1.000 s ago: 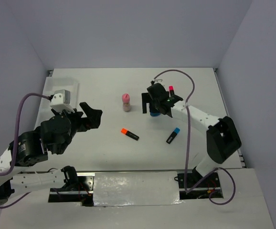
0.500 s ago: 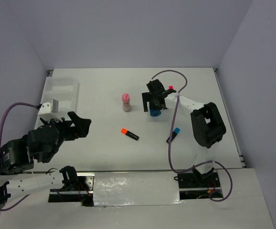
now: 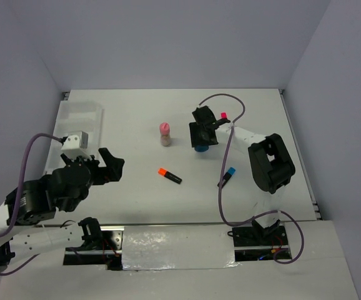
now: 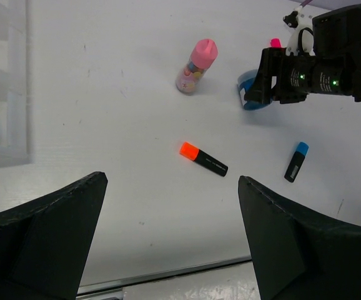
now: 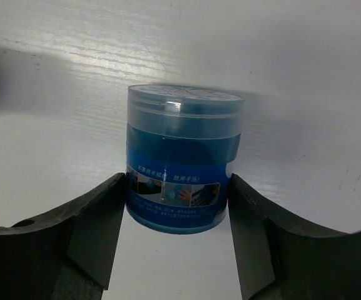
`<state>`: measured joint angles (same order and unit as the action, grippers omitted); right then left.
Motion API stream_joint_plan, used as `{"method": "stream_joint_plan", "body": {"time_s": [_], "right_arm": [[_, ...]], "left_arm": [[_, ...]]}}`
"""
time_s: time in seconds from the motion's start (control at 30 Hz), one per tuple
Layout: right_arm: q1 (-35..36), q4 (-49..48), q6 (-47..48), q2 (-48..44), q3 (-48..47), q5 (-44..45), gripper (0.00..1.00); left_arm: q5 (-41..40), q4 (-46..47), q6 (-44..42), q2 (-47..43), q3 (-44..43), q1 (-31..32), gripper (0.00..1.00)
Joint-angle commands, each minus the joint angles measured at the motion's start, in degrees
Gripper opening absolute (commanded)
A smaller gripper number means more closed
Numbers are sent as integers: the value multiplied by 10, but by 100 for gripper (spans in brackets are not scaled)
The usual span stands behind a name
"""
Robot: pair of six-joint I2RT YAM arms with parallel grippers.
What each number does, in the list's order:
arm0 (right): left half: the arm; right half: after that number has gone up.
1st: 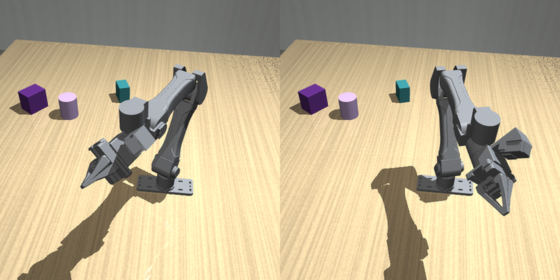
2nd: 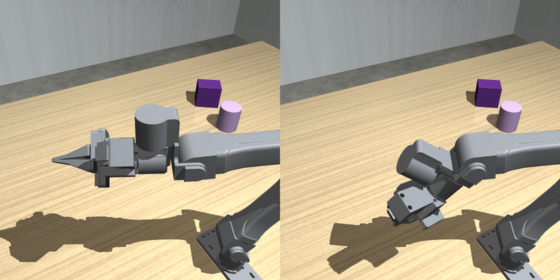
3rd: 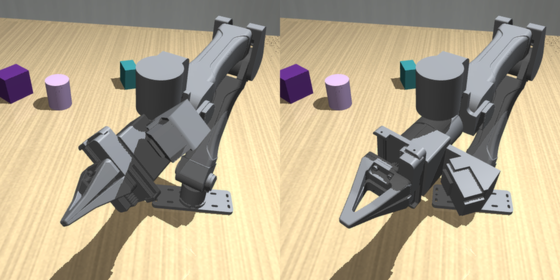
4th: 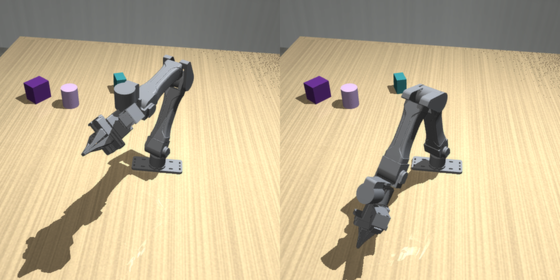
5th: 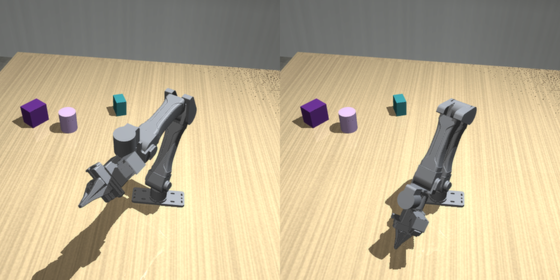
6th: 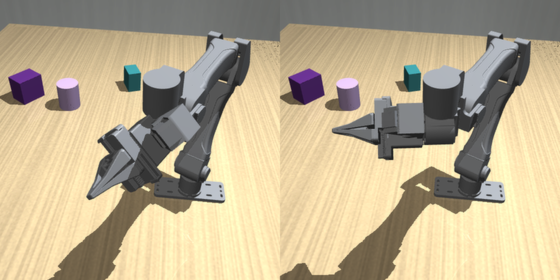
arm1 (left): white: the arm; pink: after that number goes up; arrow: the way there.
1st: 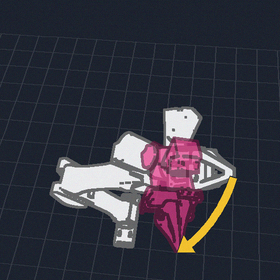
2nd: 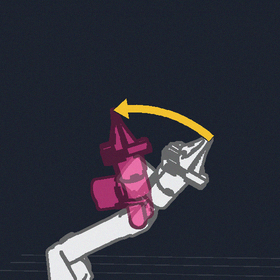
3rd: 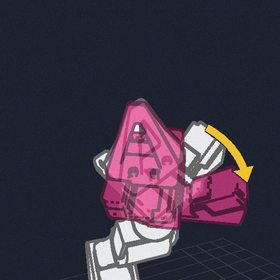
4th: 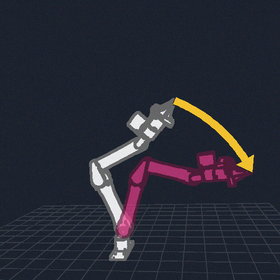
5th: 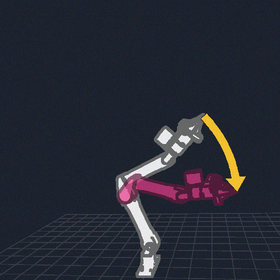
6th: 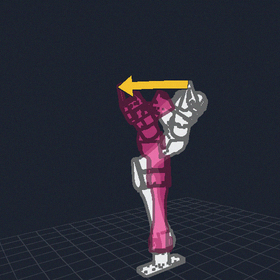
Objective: Sort the stationery into containers
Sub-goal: Pick up the stationery from the center of the board.
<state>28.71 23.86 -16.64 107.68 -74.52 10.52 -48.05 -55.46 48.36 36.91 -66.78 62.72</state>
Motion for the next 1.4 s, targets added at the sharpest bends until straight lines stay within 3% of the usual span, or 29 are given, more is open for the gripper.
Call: {"method": "stream_joint_plan", "body": {"time_s": [0.0, 0.07, 0.13, 0.4, 0.57, 0.7, 0.83, 1.03, 1.23, 1.37], "right_arm": [[-1, -20, 5, -13, 25, 11, 36], [-1, -43, 17, -41, 40, -9, 18], [5, -85, 22, -97, 94, -40, 8], [50, -166, 46, -328, 199, -20, 6], [118, -219, 120, -505, 280, -100, 6], [167, -226, 132, -609, 305, -119, 6], [204, -231, 139, -660, 312, -133, 6], [243, -237, 144, -691, 304, -143, 6], [260, -237, 157, -698, 296, -135, 6], [263, -237, 160, -700, 291, -146, 6]], "left_arm": [[-1, 25, 1, 15, 2, 0, 99], [6, 47, -5, 19, 8, 0, 99], [19, 81, -12, 32, 12, 0, 99], [37, 162, -17, 122, -43, -1, 99], [62, 234, 9, 156, -65, -2, 99], [143, 347, 8, 158, -50, -2, 99], [242, 431, -13, 172, -37, -2, 99], [296, 422, -11, 228, -62, -2, 100], [283, 345, -12, 267, -99, -2, 99], [287, 360, -12, 256, -81, -2, 99]]}}
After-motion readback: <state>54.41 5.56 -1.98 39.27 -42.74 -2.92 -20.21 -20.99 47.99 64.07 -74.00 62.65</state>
